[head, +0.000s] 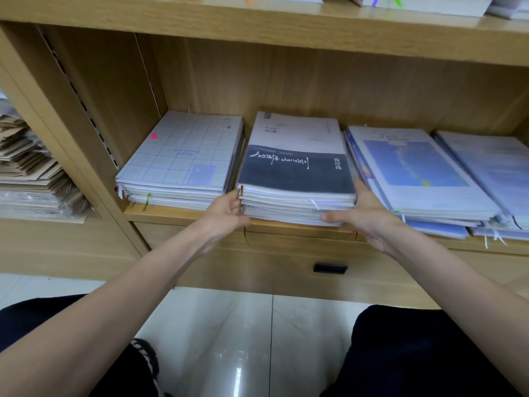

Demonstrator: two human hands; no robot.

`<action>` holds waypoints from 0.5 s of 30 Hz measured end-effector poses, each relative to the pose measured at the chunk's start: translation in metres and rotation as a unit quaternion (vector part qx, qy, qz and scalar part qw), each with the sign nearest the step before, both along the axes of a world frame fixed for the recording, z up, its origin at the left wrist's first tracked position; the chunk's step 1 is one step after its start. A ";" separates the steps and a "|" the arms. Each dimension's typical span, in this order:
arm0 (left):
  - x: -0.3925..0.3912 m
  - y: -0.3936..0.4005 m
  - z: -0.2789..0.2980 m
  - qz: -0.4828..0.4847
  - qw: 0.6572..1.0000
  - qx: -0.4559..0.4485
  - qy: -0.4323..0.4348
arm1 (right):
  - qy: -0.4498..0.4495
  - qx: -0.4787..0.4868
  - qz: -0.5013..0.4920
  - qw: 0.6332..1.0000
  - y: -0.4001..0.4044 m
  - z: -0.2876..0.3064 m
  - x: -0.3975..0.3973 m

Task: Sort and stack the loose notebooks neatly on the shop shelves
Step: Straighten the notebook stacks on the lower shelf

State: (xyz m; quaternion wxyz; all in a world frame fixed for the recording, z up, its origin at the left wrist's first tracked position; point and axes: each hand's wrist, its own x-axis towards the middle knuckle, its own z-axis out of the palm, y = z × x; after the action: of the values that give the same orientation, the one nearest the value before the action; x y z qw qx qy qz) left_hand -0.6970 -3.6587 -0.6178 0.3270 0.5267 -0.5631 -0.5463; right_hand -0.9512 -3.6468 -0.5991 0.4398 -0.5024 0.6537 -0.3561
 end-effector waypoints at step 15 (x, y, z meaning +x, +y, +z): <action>-0.003 -0.012 -0.002 0.022 0.978 -0.091 -0.184 | 0.279 -0.047 0.028 0.959 0.020 0.002 0.005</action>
State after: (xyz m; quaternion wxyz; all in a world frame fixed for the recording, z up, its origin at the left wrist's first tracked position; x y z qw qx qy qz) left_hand -0.7000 -3.6711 -0.6198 0.2762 0.5987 -0.6494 -0.3789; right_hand -0.9460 -3.6273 -0.5975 0.2256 -0.6200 0.7187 -0.2195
